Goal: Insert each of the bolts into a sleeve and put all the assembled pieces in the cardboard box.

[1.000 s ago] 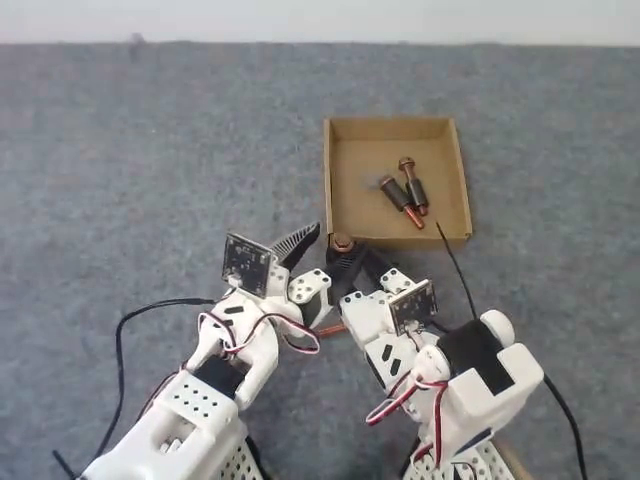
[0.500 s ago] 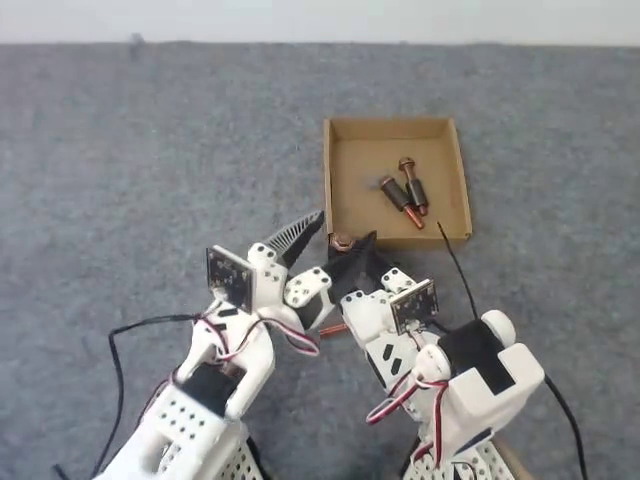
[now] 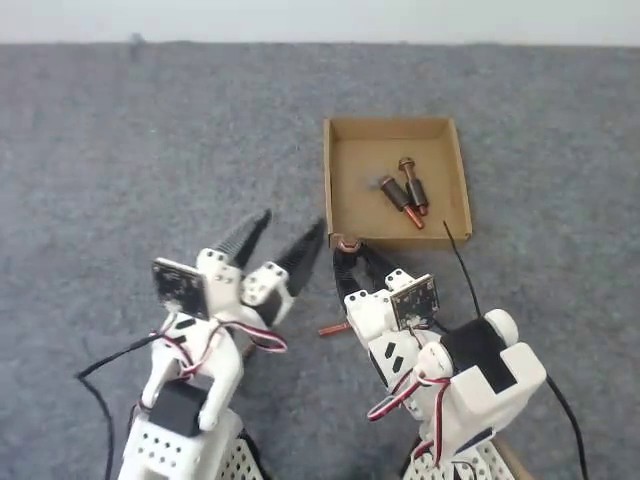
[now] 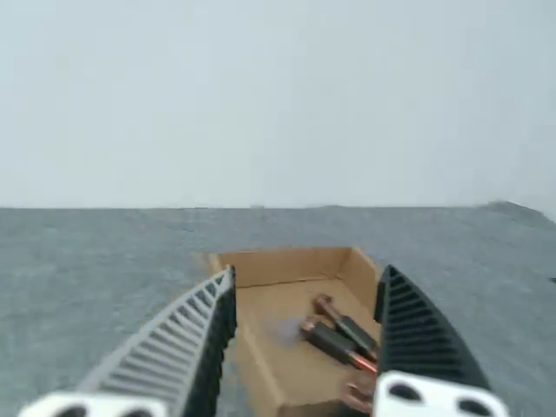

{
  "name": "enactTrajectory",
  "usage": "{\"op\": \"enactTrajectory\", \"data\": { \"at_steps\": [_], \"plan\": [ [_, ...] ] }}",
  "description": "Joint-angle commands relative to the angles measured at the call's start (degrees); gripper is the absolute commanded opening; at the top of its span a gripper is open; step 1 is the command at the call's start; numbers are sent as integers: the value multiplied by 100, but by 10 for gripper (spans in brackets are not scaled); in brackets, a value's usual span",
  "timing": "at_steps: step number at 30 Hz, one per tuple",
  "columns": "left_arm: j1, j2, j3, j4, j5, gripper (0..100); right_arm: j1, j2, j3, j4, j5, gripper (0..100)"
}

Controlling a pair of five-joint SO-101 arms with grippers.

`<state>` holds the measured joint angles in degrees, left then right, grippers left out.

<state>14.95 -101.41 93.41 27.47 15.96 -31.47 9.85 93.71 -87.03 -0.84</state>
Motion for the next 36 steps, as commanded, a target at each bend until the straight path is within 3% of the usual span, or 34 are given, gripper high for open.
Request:
{"op": "enactTrajectory", "data": {
  "at_steps": [1, 6, 14, 20, 25, 33, 36],
  "plan": [
    [-774, 70, -312, -114, 53, 250, 92, -215, -105, 13, 88, 6],
    [-1345, 70, -303, 352, 53, 250, 92, -215, -105, 22, 97, 6],
    [-1415, 70, -286, 1908, 18, 250, 92, -215, -105, 22, 97, 6],
    [-2268, 62, 295, 1451, 9, 222, 171, -233, -97, 22, 97, 6],
    [-2857, 88, 338, 1284, 26, 3, 224, -251, -97, 22, 97, 6],
    [-2840, 105, 338, 1468, 0, 22, 224, -224, -97, 22, 97, 6],
    [-2822, 105, 338, 1749, -580, 23, 207, -224, -97, 22, 97, 6]
  ]
}}
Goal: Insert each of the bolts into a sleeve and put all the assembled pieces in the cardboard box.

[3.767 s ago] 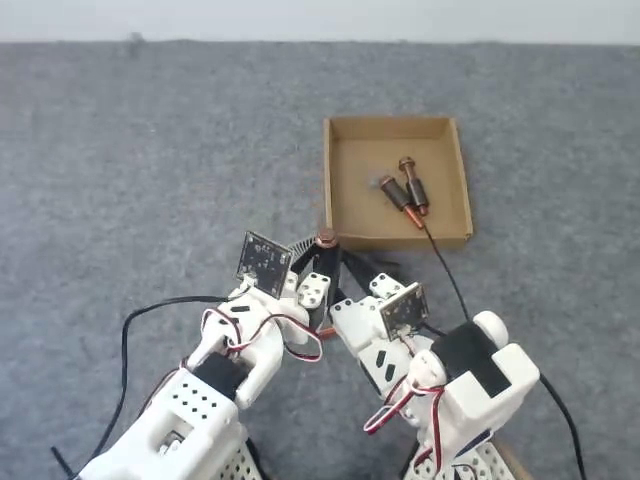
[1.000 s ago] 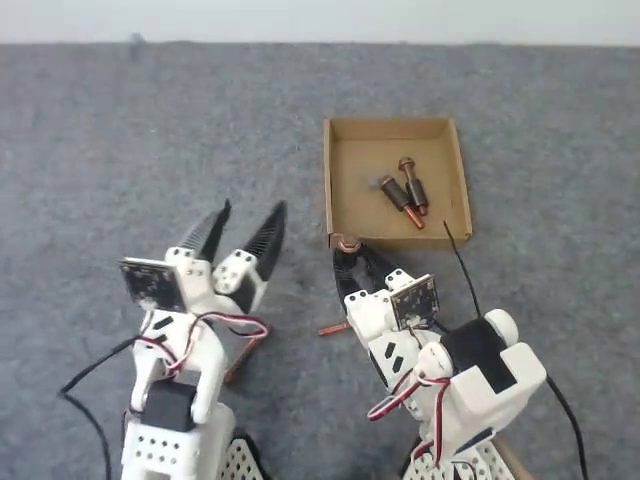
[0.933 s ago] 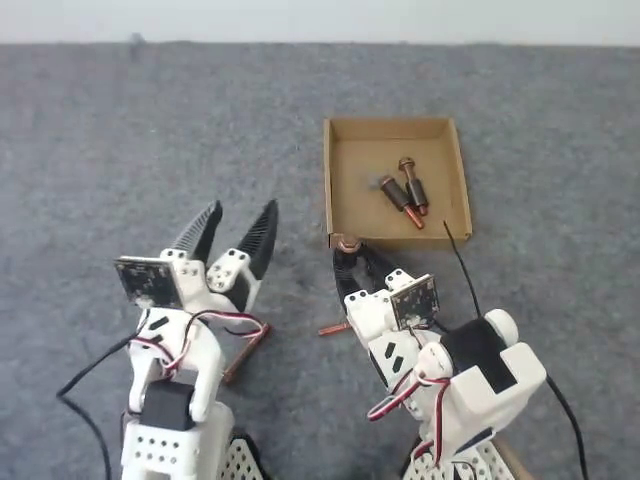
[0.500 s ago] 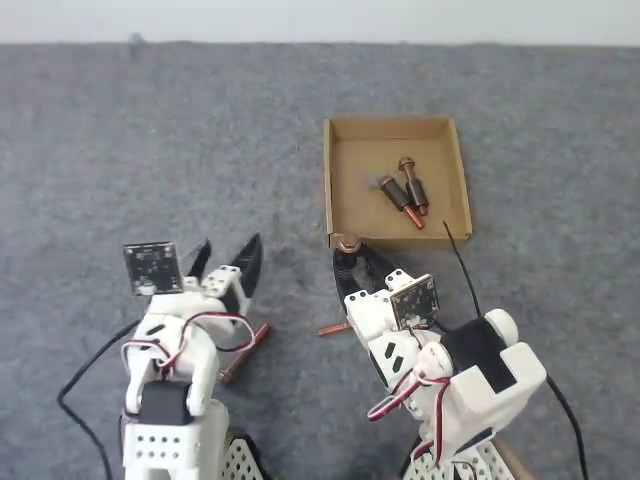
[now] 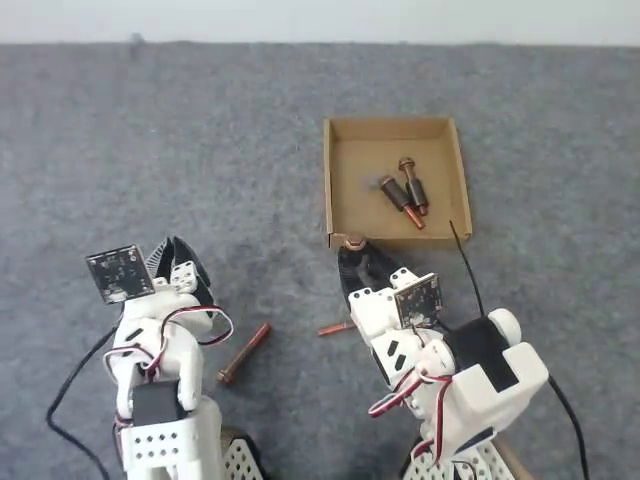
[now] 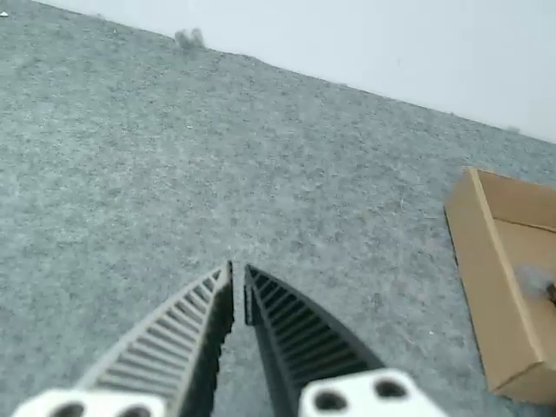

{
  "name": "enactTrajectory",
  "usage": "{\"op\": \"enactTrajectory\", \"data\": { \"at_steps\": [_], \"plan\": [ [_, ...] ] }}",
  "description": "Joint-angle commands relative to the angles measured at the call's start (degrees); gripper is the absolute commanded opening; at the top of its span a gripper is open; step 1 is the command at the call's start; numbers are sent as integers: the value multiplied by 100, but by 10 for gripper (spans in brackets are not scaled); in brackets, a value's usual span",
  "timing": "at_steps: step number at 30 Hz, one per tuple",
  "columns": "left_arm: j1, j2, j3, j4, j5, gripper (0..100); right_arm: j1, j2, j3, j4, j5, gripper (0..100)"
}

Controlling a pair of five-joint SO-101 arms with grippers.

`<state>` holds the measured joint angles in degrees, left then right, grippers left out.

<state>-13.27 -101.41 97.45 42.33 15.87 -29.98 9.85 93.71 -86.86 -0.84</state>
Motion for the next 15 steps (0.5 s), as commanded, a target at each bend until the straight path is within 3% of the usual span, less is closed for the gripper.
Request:
{"op": "enactTrajectory", "data": {
  "at_steps": [1, 6, 15],
  "plan": [
    [26, 105, -66, 369, -862, 24, 57, -224, -97, 4, 97, 6],
    [105, 70, -66, 958, -2066, 25, 84, -251, -97, 4, 97, 6],
    [97, 62, -66, 967, -1600, 26, 418, -277, -211, -4, 105, 6]
  ]
}}
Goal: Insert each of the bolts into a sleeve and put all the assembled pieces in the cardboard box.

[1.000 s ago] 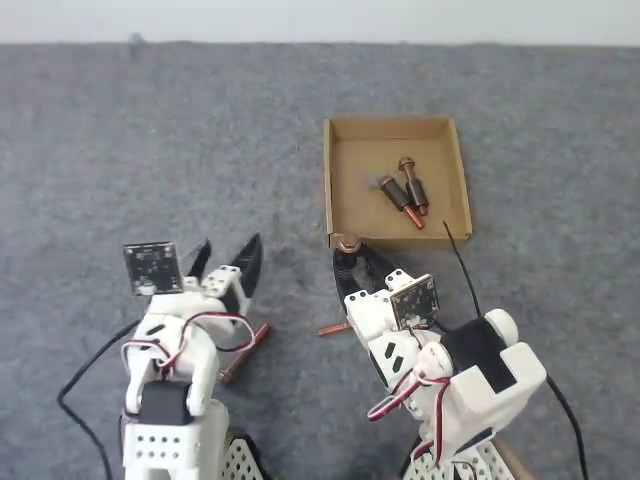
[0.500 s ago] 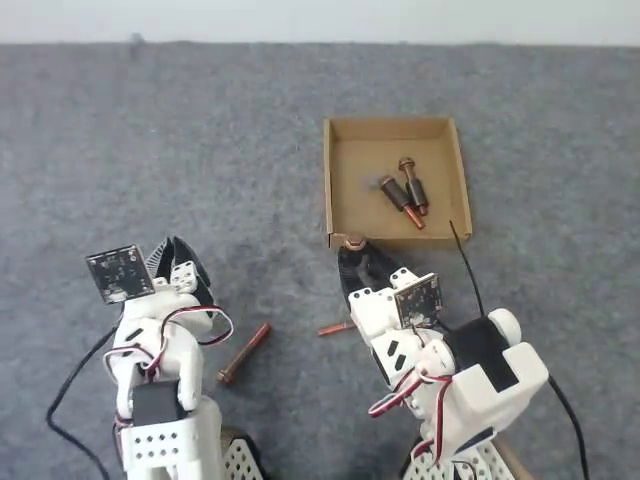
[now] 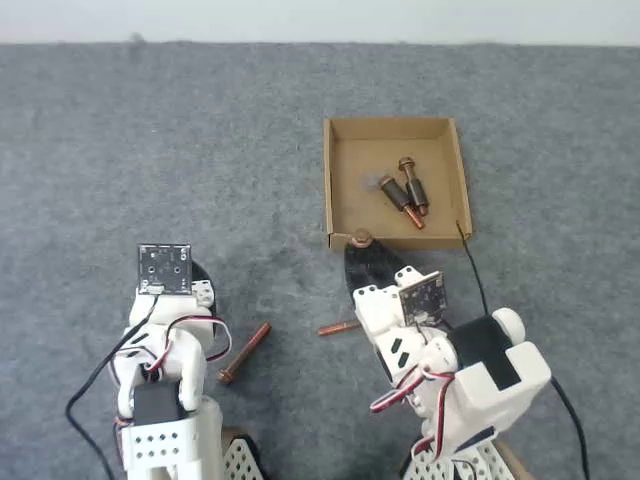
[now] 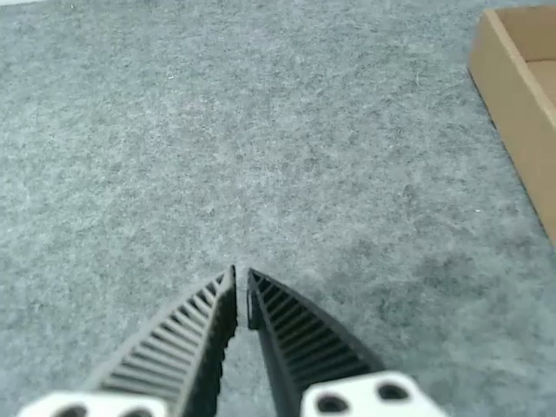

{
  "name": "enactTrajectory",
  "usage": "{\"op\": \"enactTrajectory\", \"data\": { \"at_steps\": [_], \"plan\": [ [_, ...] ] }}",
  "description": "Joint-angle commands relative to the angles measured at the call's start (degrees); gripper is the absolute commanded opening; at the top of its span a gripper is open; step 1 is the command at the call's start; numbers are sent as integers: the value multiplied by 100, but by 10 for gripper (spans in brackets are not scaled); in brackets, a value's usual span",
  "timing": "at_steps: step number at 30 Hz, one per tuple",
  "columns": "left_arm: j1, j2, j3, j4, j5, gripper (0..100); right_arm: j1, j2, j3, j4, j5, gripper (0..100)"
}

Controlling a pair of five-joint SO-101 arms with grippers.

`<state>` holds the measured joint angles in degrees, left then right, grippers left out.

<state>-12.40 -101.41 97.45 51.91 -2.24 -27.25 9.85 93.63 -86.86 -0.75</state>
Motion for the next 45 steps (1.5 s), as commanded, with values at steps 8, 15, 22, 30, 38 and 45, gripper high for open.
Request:
{"op": "enactTrajectory", "data": {
  "at_steps": [8, 15, 22, 30, 38, 45],
  "plan": [
    [9, 62, -66, -44, 202, 26, 198, -277, -237, 4, 88, 6],
    [9, 70, -66, -53, 176, 26, 760, -286, -325, 4, 88, 6],
    [9, 70, -66, -62, 176, 26, 804, -426, -299, 4, 88, 6],
    [9, 62, -66, -70, 193, 26, 1288, -2316, -273, 1807, 62, 6],
    [9, 62, -66, -70, 176, 24, 1508, -4822, -897, 5771, 70, 6],
    [9, 62, -66, -70, 167, 24, 1604, -5657, -1960, 8338, 79, 6]
  ]
}}
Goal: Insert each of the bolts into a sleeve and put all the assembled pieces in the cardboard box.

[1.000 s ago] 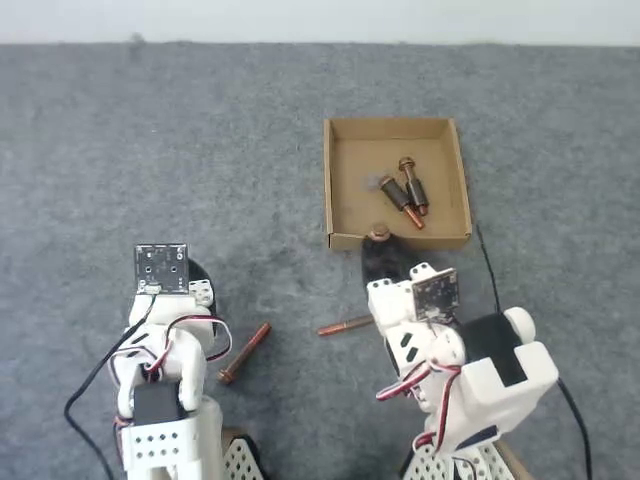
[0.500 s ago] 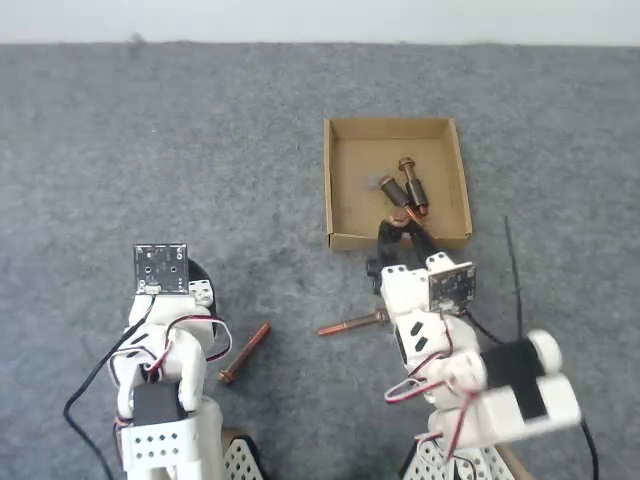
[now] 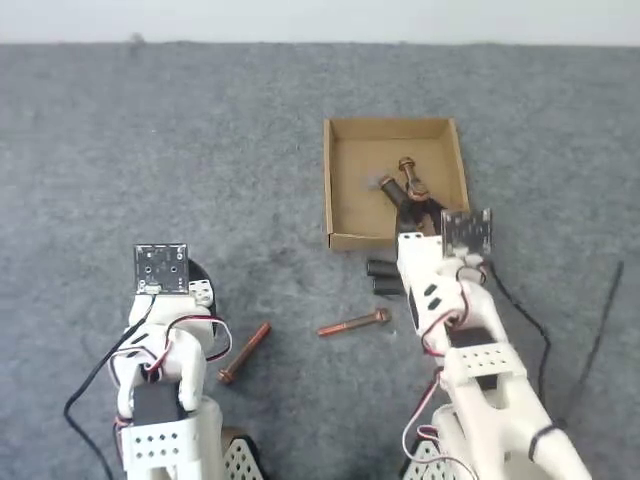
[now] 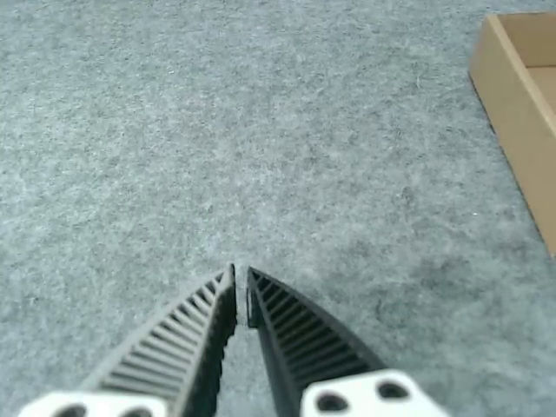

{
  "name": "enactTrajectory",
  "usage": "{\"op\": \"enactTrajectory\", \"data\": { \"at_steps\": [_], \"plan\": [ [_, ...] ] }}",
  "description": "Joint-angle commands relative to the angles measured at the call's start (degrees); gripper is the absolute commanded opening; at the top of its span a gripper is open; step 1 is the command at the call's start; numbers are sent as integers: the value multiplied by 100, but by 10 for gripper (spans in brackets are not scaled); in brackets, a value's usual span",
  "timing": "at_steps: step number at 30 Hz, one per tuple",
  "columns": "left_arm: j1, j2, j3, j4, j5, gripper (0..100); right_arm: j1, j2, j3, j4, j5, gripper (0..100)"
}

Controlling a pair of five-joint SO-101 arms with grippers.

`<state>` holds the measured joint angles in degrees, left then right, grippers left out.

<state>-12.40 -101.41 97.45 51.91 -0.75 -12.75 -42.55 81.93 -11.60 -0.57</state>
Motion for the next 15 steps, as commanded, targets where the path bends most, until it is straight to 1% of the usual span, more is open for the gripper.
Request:
{"op": "enactTrajectory", "data": {
  "at_steps": [1, 8, 11, 15],
  "plan": [
    [9, 62, -66, -70, 18, 24, 215, -382, -993, 1068, 62, 6],
    [9, 62, -66, -70, 18, 25, 585, 523, -2681, 2844, 70, 6],
    [9, 62, -66, -70, 18, 25, 602, 1279, -3534, 3407, 176, 6],
    [18, 62, -66, -70, 18, 26, 629, 2457, -4976, 4479, 387, 6]
  ]
}}
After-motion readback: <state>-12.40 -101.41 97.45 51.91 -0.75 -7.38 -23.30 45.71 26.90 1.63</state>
